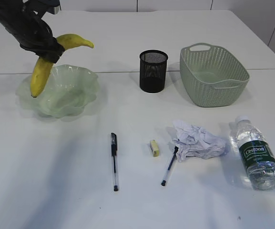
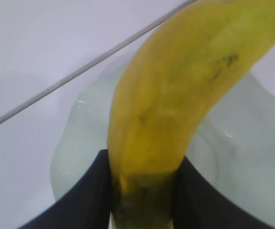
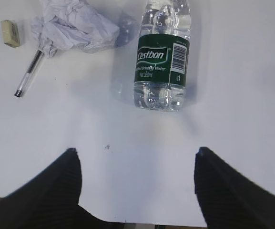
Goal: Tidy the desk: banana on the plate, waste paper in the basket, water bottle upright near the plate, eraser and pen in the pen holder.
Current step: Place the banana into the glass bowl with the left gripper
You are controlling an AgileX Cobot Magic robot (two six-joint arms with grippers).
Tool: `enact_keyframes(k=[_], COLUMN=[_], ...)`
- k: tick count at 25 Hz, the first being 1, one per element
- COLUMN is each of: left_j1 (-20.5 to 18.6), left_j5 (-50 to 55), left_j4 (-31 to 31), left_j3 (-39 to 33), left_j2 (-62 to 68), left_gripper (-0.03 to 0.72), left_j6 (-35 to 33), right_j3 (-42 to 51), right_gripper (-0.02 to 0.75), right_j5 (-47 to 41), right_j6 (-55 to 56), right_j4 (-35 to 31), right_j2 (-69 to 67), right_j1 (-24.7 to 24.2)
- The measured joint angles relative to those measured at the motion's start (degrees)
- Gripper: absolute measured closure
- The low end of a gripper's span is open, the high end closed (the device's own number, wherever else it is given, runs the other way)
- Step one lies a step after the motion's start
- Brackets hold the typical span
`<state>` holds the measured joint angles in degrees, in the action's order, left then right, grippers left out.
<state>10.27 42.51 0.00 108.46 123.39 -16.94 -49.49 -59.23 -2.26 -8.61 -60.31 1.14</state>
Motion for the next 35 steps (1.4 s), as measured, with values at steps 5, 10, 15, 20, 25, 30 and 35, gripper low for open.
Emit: enact_keyframes(k=[5, 10, 15, 20, 25, 30, 35], left_j1=[-0.1, -0.1, -0.1, -0.1, -0.1, -0.1, -0.1], left_j5=[-0.37, -0.45, -0.2, -0.81, -1.18, -1.31, -2.17], left_j4=[-1.47, -2.58, -3.11, -4.37, -4.5, -4.63, -5.26], left_j3=[0.0, 0.0, 0.0, 0.0, 0.0, 0.0, 0.0], left_j2=[1.92, 4.2, 4.98, 5.1, 5.1, 5.1, 5.1], left_gripper=[0.48, 0.48, 0.48, 0.466, 0.446, 0.433, 0.411], left_j6=[0.0, 0.0, 0.08, 0.08, 0.21, 0.21, 0.21], right_j3=[0.0, -0.69, -2.11, -2.1, -2.1, -2.1, -2.1], right_gripper=[0.182, 0.182, 0.182, 0.182, 0.182, 0.182, 0.182], right_j5=[0.0, 0.0, 0.06, 0.06, 0.06, 0.14, 0.14], right_j6=[0.0, 0.0, 0.0, -0.11, -0.11, -0.11, -0.11], right_j4=[0.0, 0.0, 0.0, 0.0, 0.0, 0.0, -0.26], right_j2=[0.0, 0.0, 0.0, 0.0, 0.0, 0.0, -0.62], right_j1=[0.0, 0.0, 0.0, 0.0, 0.0, 0.0, 0.0])
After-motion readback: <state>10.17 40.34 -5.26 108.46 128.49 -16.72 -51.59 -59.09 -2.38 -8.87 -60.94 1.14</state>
